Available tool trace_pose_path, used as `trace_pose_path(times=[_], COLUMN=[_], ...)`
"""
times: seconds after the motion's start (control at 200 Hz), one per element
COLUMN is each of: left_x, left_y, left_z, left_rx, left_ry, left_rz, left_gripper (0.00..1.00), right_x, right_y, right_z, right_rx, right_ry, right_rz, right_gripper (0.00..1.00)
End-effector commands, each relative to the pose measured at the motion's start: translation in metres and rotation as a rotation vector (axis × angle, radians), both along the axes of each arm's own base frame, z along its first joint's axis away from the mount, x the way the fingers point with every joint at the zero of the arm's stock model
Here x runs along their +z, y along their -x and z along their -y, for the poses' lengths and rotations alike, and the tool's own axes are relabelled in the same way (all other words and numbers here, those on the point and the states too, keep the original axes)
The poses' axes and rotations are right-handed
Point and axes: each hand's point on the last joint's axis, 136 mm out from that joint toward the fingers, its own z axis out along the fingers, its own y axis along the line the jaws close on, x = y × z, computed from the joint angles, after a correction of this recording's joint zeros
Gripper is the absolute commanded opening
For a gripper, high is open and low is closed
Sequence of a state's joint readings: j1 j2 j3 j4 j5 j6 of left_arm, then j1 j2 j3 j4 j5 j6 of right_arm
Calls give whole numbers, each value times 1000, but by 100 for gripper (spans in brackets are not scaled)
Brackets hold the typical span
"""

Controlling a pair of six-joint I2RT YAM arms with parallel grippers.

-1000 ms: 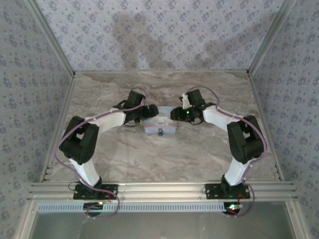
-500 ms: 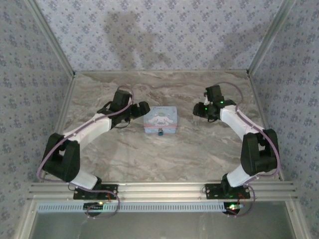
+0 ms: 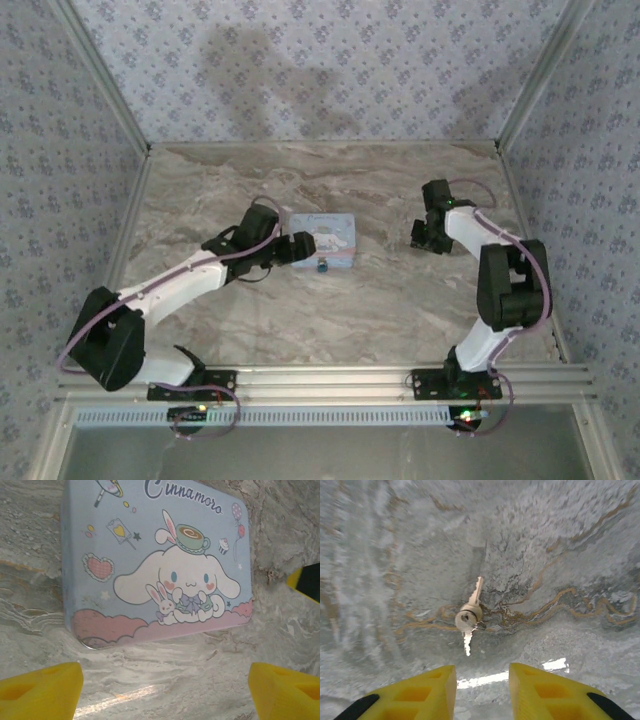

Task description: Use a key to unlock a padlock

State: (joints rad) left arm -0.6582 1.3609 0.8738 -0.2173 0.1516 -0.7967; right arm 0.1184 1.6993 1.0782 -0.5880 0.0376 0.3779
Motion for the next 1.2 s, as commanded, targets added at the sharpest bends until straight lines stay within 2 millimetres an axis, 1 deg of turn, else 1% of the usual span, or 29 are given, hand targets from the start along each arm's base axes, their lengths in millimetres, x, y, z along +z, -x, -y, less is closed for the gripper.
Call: trace_pose_path(times=[0.0, 0.075, 0.135, 0.27, 0.505, 0.829, 0.914, 0.979, 1.119, 1.194], left_x=[15, 17, 16, 11, 5, 1, 0, 0, 0, 0], left_y=[3, 5, 7, 9, 10, 12, 12, 13, 13, 12], left_z=[7, 13, 16, 19, 19, 18, 17, 16, 15, 15], left_rx=[1, -13, -18, -20, -14, -5, -1, 1, 8, 9], left_ry=[22, 28, 28, 34, 34, 39, 40, 40, 42, 42], left_rz=[24, 28, 23, 12, 3, -4, -3, -4, -1, 0], left_gripper=[86, 86, 86, 86, 86, 86, 85, 85, 85, 85], right_x=[-7, -13, -16, -19, -18, -31, -35, -39, -40, -36], right_y=[-11, -15, -17, -21, -29, -29, -28, -27, -26, -26], right_z=[2, 3, 2, 1, 4, 3, 2, 1, 2, -1], right_rx=[2, 0, 4, 2, -2, -4, -2, -1, 12, 20], right_ry=[-1, -5, -7, -11, 1, -12, -19, -25, -11, -22], right_rz=[-10, -22, -27, -24, -13, -45, -53, -63, -51, -35], right_gripper=[34, 34, 32, 33, 35, 32, 23, 13, 8, 3])
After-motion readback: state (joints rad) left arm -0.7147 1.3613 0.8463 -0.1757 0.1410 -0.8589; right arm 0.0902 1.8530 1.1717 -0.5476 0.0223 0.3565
